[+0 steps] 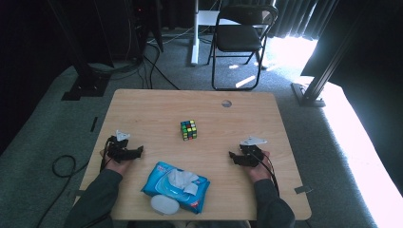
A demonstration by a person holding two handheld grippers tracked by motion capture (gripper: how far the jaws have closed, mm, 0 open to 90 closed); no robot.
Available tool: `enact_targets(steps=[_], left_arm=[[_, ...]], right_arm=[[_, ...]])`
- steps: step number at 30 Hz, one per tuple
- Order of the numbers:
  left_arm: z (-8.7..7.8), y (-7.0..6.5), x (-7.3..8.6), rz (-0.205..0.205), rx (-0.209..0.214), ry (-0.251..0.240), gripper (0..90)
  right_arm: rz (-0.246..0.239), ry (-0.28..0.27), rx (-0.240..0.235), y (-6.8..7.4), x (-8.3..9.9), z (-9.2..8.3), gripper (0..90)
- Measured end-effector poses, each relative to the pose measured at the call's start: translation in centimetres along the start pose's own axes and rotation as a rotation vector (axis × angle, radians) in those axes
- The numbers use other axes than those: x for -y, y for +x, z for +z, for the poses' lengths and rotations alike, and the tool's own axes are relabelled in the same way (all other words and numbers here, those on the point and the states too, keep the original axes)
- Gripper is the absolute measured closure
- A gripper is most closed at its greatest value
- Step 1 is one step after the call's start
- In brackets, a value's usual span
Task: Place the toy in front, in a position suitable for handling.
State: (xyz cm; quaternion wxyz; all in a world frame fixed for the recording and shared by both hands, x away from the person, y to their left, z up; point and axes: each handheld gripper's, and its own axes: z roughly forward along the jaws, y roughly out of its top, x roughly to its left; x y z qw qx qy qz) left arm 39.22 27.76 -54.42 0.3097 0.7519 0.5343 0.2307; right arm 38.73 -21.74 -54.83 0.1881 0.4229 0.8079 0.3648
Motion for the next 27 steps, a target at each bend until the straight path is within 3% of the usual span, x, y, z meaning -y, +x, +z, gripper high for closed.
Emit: enact_targets(steps=[9, 14, 27], left_arm=[[-0.04, -0.16, 0.06, -0.010, -0.008, -0.002, 17.5], [-0.06, -0.28, 0.08, 0.010, 0.009, -0.002, 17.4], [-0.20, -0.42, 0.19, -0.002, -0.003, -0.003, 18.0]], right_arm=[[0.016, 0.003, 0.016, 0.16, 0.02, -0.01, 33.5], [0.017, 0.010, 0.020, 0.28, -0.05, 0.10, 27.7], [0.016, 0.011, 0.017, 0.23, -0.06, 0.12, 27.6]])
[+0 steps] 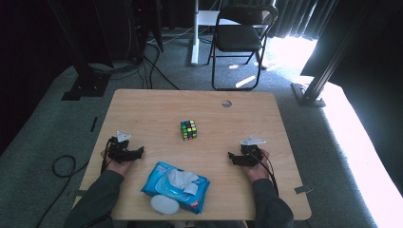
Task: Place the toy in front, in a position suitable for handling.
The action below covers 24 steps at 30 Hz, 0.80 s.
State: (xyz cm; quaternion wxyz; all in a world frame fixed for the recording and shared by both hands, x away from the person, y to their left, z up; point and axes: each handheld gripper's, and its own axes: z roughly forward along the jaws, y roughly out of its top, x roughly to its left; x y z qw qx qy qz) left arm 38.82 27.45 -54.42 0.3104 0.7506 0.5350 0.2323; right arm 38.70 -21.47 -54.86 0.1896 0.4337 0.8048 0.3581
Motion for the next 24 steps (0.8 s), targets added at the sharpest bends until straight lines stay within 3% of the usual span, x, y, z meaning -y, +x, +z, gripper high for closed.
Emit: enact_targets(steps=[2, 13, 19, 24], left_arm=[[-0.1, 0.0, 0.0, -0.008, -0.007, -0.005, 22.5], [-0.1, 0.2, -0.2, 0.005, 0.009, 0.013, 23.0], [-0.1, -0.1, -0.9, -0.021, 0.057, 0.036, 24.4], [-0.1, -0.8, -1.7, 0.001, 0.094, 0.029, 24.7]], right_arm=[[0.002, 0.000, 0.002, 0.0, 0.0, 0.0, 27.5], [0.013, 0.001, 0.012, 0.0, 0.0, -0.1, 26.4], [0.010, 0.001, 0.010, -0.4, 0.5, -0.6, 26.4], [0.003, 0.004, 0.005, -0.5, 1.0, -1.0, 25.2]])
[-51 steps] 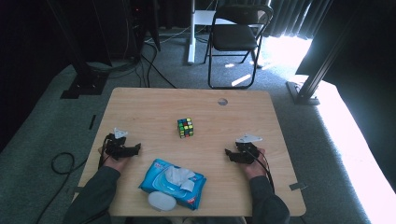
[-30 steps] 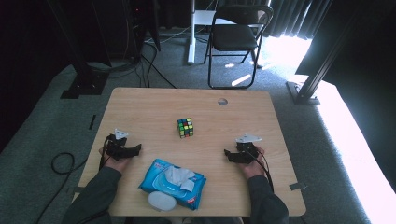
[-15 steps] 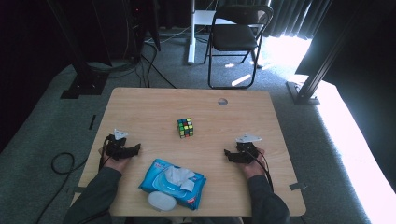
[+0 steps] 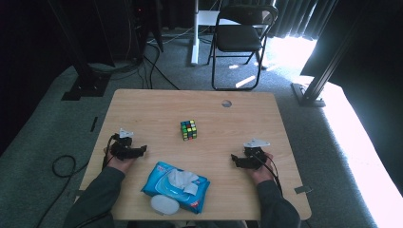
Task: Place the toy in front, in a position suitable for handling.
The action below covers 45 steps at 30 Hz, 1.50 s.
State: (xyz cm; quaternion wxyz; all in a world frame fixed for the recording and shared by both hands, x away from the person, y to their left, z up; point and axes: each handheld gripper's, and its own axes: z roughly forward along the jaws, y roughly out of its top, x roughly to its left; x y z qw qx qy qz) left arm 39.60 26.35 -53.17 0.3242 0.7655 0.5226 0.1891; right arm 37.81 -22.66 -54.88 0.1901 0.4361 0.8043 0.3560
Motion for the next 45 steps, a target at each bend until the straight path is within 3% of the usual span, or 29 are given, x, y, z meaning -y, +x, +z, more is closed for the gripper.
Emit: enact_targets(steps=[15, 21, 27, 45], left_arm=[[-0.6, -2.1, -3.0, 0.075, 0.059, -0.067, 24.6], [-0.6, -2.3, -3.7, 0.068, 0.096, -0.073, 24.6], [-0.2, -3.1, -4.5, 0.117, 0.109, -0.073, 24.5], [1.0, -4.7, -7.1, 0.183, 0.179, -0.088, 24.5]], right_arm=[[0.021, 0.001, 0.022, -0.2, 0.5, -0.5, 24.4], [0.024, 0.001, 0.025, -0.1, 0.5, -0.5, 24.3], [0.025, 0.001, 0.025, -0.1, 0.5, -0.5, 24.3], [0.024, 0.001, 0.025, -0.1, 0.5, -0.5, 24.4]])
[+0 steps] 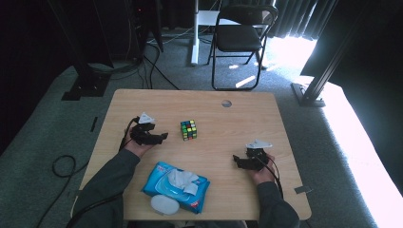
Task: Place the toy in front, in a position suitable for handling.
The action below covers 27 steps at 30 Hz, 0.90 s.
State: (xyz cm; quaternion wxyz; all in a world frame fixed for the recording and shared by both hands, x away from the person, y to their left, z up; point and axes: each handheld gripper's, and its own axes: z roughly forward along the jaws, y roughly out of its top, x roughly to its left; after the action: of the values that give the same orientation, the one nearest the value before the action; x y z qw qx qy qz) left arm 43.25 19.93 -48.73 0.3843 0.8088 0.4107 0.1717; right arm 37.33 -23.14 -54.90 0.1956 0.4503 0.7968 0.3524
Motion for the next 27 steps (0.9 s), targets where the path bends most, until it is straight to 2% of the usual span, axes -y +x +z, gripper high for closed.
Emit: enact_targets(steps=[7, 13, 17, 27], left_arm=[[1.0, -0.3, -0.8, 0.030, 0.024, 0.009, 24.5], [2.0, -0.5, -1.1, 0.039, 0.023, 0.031, 24.5], [2.4, -0.6, -1.2, 0.024, 0.035, 0.022, 24.5], [3.0, -1.4, -2.5, 0.061, 0.035, 0.021, 24.4]], right_arm=[[0.001, 0.000, 0.000, 0.0, 0.0, 0.0, 24.4], [0.000, 0.000, 0.000, 0.0, 0.0, 0.0, 24.5], [0.000, 0.000, -0.001, 0.0, 0.0, 0.0, 24.5], [0.000, 0.000, -0.001, 0.0, 0.0, 0.0, 24.5]])
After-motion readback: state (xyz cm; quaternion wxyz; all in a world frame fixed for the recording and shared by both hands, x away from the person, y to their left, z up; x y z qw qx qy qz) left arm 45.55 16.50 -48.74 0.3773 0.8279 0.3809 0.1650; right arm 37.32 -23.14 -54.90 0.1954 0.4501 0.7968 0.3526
